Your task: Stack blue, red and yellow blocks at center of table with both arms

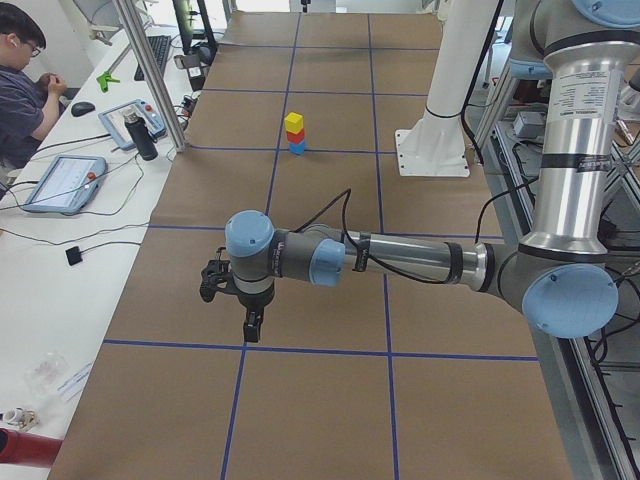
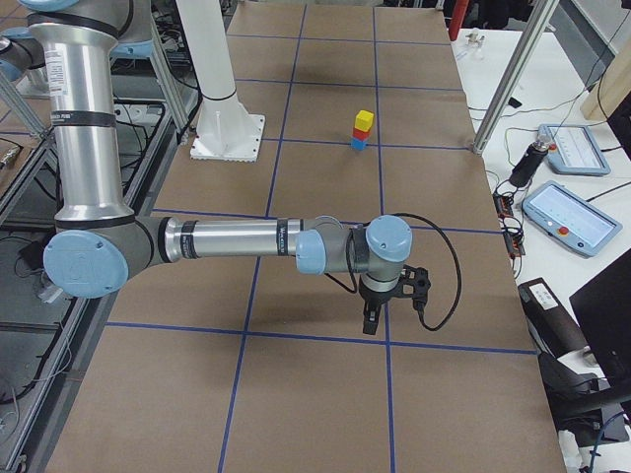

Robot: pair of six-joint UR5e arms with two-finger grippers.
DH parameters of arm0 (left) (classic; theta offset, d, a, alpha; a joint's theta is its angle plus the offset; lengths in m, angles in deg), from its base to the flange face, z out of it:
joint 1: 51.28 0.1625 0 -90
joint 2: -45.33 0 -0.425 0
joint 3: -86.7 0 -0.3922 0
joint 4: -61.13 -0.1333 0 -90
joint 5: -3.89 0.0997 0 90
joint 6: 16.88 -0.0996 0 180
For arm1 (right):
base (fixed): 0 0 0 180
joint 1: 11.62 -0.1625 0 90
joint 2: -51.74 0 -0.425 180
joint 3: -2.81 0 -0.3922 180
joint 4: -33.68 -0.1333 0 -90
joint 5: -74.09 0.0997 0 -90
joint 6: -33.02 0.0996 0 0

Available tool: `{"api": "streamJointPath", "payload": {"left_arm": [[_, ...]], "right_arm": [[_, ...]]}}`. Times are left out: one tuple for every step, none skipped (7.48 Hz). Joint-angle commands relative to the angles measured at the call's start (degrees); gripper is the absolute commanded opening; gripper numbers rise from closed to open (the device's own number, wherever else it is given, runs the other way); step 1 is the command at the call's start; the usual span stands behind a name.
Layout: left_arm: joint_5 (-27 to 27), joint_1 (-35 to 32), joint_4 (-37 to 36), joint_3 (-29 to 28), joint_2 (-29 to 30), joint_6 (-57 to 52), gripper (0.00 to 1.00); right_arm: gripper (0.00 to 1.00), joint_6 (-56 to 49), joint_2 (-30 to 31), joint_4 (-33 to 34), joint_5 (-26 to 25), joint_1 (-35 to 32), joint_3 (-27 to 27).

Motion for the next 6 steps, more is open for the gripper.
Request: {"api": "streamJointPath", "payload": {"left_arm": [[0.0, -0.1, -0.1, 0.2, 0.0, 0.0, 1.00], [-0.1, -0.1, -0.1, 0.2, 0.0, 0.0, 1.00], [-0.1, 0.0, -0.1, 0.2, 0.0, 0.0, 1.00], [-0.2, 0.0, -0.1, 0.1, 0.1, 0.0, 1.00], [-0.3, 0.0, -0.1, 0.2, 0.0, 0.0, 1.00], [-0.3, 0.0, -0.1, 0.1, 0.1, 0.0, 1.00]], "right_arm": [[1.00, -6.7, 1.3, 1.8, 0.7, -2.1, 0.2], [1.00, -6.7, 1.3, 1.8, 1.2, -2.1, 0.3], [1.00, -6.7, 1.3, 1.8, 1.8, -2.1, 0.3], [1.00, -6.7, 1.4, 1.7, 1.8, -2.1, 0.3], [1.00, -6.7, 1.5, 1.7, 1.8, -2.1, 0.4], [1.00, -6.7, 1.5, 1.8, 1.8, -2.1, 0.4]]}}
